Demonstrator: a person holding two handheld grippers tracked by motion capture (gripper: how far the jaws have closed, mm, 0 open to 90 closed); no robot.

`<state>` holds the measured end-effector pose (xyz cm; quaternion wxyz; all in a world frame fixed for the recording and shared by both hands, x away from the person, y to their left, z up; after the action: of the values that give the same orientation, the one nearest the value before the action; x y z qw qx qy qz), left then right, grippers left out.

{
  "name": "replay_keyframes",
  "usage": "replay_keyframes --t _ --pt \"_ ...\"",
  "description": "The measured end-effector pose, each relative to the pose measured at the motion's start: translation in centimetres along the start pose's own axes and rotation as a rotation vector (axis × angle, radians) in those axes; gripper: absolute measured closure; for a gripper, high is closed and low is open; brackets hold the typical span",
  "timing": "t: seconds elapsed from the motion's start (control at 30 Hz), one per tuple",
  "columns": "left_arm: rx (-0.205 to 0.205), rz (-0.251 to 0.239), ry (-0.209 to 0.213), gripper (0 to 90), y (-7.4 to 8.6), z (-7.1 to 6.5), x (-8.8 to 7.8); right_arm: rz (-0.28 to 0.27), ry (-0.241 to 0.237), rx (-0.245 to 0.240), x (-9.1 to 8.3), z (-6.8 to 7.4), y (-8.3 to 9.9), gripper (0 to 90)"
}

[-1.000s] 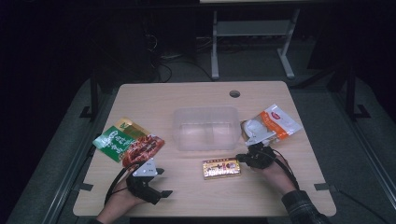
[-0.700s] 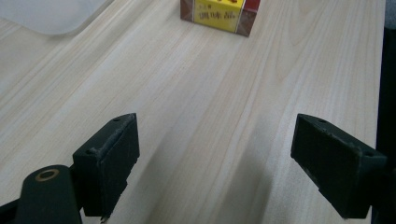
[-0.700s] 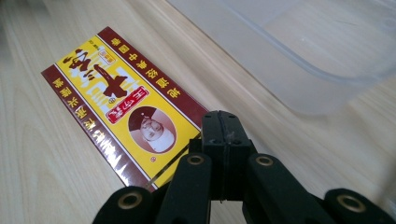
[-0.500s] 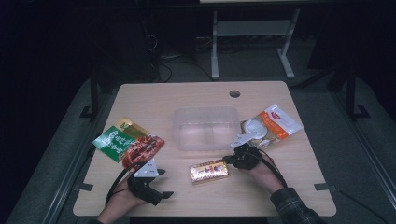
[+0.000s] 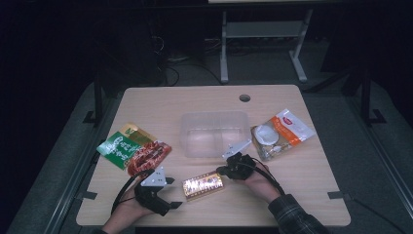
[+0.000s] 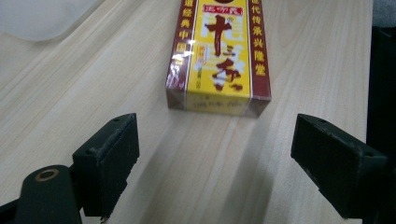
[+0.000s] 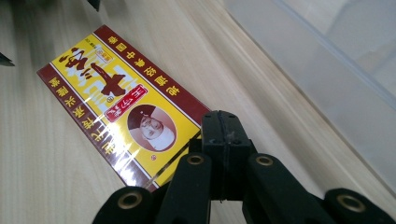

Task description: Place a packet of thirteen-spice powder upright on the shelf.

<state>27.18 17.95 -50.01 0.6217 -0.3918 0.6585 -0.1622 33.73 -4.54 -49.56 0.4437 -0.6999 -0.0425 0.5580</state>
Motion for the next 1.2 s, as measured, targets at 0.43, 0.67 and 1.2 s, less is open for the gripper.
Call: replay_keyframes --t 0.43,0.67,1.2 --pt "0.012 0.012 0.013 14.9 -0.3 -0.1 0.9 -0.016 -0.011 -0.038 0.1 1.0 -0.6 90.0" --pt "0.023 0.023 0.027 14.9 -0.7 -0.3 1.9 -0.061 -0.001 0.014 -1.3 0.2 -0.6 84.7" --pt "0.041 0.039 0.015 27.0 -1.1 0.3 2.5 -0.081 0.021 0.037 -2.3 -0.6 -0.2 76.4"
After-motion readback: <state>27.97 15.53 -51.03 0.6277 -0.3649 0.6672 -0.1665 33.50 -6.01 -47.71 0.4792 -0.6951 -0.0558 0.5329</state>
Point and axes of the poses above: each handheld gripper's, and its own axes: x roughly forward along the jaws, y roughly out of its underside, z roughly to its left, the point moved 6 cm from there along x, roughly forward along the jaws, and after that the axes turned 9 degrees about y, right-handed, at the moved point
